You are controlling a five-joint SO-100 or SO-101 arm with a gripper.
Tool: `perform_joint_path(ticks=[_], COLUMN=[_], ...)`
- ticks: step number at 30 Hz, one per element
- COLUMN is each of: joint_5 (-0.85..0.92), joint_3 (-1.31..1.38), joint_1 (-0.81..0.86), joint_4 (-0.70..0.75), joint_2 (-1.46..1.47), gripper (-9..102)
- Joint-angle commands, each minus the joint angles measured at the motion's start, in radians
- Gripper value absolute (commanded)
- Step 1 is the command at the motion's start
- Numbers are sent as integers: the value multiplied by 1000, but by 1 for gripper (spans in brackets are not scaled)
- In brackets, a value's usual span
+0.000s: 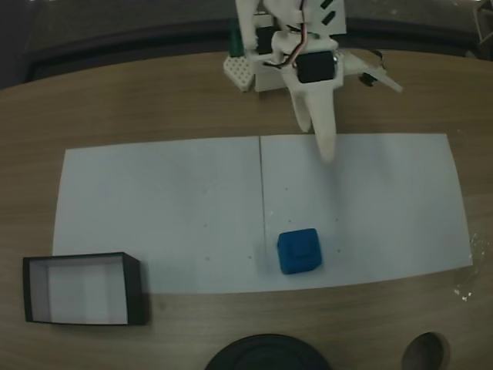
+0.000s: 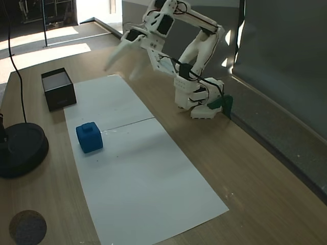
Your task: Grab a blue square and put it in the box.
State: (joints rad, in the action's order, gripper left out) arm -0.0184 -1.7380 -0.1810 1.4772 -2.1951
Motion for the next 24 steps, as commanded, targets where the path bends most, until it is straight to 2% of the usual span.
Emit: perform_joint_path(ticks=[1, 5, 9, 24], joint_5=[-11, 0, -3, -5], joint_3=[256, 449, 574, 882], joint_1=[-3, 18, 25, 40], joint_4=[75, 169, 181, 179], joint_2=[221, 515, 726, 1086], gripper=[34, 35, 35, 35])
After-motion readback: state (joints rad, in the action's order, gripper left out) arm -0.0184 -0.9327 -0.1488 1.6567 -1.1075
